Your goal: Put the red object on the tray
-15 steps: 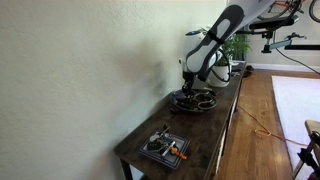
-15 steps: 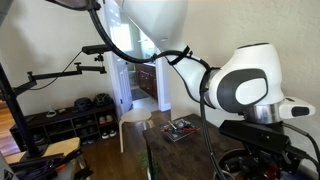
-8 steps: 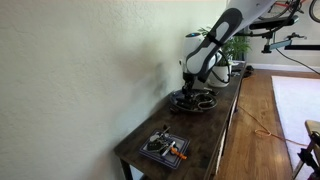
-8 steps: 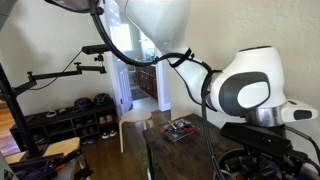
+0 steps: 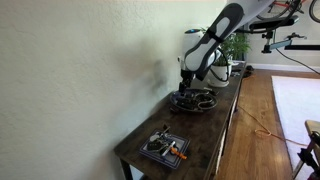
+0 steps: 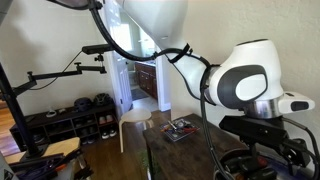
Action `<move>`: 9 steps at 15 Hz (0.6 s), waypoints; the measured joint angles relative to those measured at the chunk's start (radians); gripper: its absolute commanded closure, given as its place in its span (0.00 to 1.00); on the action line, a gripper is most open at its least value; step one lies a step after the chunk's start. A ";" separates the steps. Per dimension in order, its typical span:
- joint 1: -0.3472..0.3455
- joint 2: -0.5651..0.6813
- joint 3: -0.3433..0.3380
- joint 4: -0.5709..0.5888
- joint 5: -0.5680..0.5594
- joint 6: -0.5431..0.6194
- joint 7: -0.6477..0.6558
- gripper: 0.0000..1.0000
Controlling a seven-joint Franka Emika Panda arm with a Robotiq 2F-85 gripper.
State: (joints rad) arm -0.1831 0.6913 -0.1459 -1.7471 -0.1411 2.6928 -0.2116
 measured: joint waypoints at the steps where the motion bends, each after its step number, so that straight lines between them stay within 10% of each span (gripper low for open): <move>1: 0.001 -0.016 0.006 -0.009 0.000 -0.002 0.000 0.00; 9: 0.002 -0.197 0.060 -0.102 0.040 -0.185 0.001 0.00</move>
State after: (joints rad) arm -0.1813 0.4943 -0.0858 -1.8494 -0.1011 2.5074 -0.2103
